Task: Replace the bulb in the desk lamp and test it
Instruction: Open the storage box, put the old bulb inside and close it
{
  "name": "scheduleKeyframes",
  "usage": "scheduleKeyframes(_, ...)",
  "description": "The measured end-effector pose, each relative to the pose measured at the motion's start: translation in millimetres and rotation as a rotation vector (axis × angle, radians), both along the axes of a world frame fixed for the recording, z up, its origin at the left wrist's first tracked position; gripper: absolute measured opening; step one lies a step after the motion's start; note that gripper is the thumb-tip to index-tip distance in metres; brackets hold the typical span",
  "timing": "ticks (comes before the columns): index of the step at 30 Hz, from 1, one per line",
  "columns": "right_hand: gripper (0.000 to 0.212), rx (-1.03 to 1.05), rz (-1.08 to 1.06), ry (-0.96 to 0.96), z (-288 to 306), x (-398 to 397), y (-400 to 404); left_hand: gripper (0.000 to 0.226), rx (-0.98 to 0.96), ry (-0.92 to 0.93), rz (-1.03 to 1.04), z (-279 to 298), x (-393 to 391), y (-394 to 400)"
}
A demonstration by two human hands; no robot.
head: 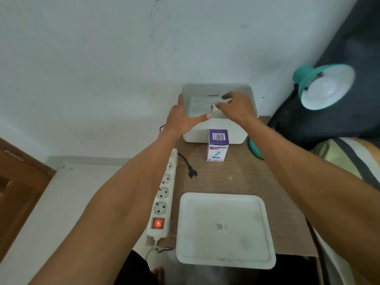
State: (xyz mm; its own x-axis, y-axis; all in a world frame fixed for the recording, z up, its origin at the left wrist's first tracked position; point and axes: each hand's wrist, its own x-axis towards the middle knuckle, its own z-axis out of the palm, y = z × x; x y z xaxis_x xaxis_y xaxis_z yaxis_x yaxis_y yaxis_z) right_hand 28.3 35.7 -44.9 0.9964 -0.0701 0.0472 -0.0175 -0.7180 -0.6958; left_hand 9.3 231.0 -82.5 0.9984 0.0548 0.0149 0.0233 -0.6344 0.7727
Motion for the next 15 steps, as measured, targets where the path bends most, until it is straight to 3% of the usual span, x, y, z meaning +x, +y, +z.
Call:
scheduleKeyframes(3,0.042,0.091,-0.050,-0.091,13,-23,-10,0.136,-0.024,0.007,0.061,7,-13,-1)
scheduleKeyframes(9,0.029,0.201,-0.155,-0.235,9,-100,-23,0.102,-0.130,-0.065,0.164,0,-92,-5)
scheduleKeyframes(12,0.031,0.152,-0.183,-0.184,-14,-144,-31,0.091,-0.095,-0.054,0.176,-17,-142,-8)
scheduleKeyframes(15,0.033,0.123,-0.186,-0.071,-45,-191,-40,0.103,-0.049,0.067,0.158,-40,-195,-8)
